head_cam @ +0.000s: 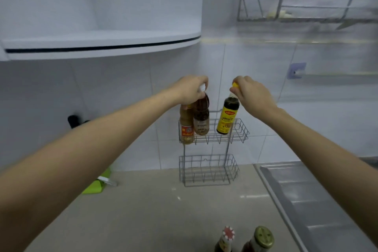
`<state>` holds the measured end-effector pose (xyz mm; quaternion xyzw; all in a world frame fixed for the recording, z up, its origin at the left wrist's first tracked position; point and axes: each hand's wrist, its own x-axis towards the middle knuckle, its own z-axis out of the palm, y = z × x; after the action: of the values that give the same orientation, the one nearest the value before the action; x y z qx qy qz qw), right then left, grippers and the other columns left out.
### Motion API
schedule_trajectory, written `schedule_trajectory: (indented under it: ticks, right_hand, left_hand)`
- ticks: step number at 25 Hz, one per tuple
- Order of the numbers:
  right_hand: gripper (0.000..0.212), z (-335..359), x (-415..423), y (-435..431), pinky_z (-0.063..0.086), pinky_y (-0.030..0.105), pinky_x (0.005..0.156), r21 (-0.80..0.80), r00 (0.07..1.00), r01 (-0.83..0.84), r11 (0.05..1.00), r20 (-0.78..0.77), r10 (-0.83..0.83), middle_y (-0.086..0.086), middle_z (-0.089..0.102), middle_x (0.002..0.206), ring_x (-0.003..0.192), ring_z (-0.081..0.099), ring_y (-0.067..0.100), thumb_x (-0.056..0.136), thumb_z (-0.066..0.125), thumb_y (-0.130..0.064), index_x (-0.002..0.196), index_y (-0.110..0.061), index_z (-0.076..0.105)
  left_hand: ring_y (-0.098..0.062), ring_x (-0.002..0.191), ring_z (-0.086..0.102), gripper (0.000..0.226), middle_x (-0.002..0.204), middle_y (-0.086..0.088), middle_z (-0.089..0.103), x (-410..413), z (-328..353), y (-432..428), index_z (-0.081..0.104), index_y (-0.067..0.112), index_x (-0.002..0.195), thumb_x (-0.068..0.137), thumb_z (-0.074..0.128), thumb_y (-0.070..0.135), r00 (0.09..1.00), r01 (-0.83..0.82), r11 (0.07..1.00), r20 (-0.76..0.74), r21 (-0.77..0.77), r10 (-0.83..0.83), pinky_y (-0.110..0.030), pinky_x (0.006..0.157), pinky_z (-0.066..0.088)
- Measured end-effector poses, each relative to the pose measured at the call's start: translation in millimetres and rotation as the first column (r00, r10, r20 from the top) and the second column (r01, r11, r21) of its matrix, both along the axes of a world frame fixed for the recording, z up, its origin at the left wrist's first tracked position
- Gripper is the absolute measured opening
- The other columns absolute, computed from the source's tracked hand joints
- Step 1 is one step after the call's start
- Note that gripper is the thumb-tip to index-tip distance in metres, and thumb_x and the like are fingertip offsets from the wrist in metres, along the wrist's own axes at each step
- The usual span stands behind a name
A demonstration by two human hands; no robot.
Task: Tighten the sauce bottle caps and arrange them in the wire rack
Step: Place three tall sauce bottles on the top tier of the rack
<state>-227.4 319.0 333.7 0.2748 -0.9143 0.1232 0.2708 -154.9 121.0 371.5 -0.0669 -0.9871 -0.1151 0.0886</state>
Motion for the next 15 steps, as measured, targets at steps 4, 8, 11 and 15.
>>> schedule_trajectory:
  ticks: [4, 8, 11, 15]
  right_hand:
    - [0.032, -11.2, -17.0, -13.3, 0.043, 0.038, 0.064, 0.024, 0.998, -0.04, 0.999, -0.039, 0.041, 0.015, 0.059, 0.11, 0.094, 0.058, 0.036, 0.097, 0.045, -0.032, 0.117, -0.008, 0.05]
    - [0.033, -30.1, -30.9, -26.3, 0.045, 0.04, 0.068, 0.034, 0.996, -0.089, 0.995, 0.03, 0.088, 0.014, 0.059, 0.112, 0.098, 0.057, 0.034, 0.097, 0.046, -0.033, 0.119, -0.008, 0.05]
    - [0.034, -43.7, -41.8, -30.1, 0.045, 0.039, 0.071, 0.094, 0.99, -0.123, 0.988, 0.087, 0.115, 0.015, 0.061, 0.112, 0.098, 0.058, 0.035, 0.097, 0.047, -0.032, 0.118, -0.007, 0.05]
    - [0.033, -53.5, -47.7, -32.7, 0.045, 0.04, 0.076, -0.044, 0.97, -0.153, 0.987, 0.184, 0.158, 0.018, 0.061, 0.106, 0.092, 0.058, 0.036, 0.095, 0.05, -0.031, 0.118, -0.007, 0.052]
  left_hand:
    - [-0.029, 0.06, 0.067, 0.018, 0.104, -0.012, 0.058, -17.5, -12.2, 10.5, 0.053, 0.015, 0.113, 0.096, 0.049, 0.019, 0.999, -0.033, 0.999, -0.029, 0.031, 0.033, -0.028, 0.042, 0.052]
    - [-0.02, 0.045, 0.062, 0.016, 0.097, -0.008, 0.054, -36.8, -26.9, 20.6, 0.051, 0.016, 0.112, 0.096, 0.05, 0.017, 0.991, -0.114, 0.993, 0.063, -0.014, 0.115, -0.024, 0.036, 0.049]
    - [-0.021, 0.045, 0.06, 0.014, 0.098, -0.011, 0.054, -49.6, -39.4, 25.8, 0.047, 0.017, 0.107, 0.094, 0.051, 0.011, 0.984, -0.124, 0.991, 0.122, -0.06, 0.13, -0.025, 0.034, 0.047]
    - [-0.027, 0.055, 0.06, 0.022, 0.104, -0.015, 0.056, -57.7, -45.6, 23.0, 0.053, 0.012, 0.116, 0.095, 0.049, 0.009, 0.986, -0.15, 0.987, 0.067, -0.058, 0.153, -0.04, 0.05, 0.06]
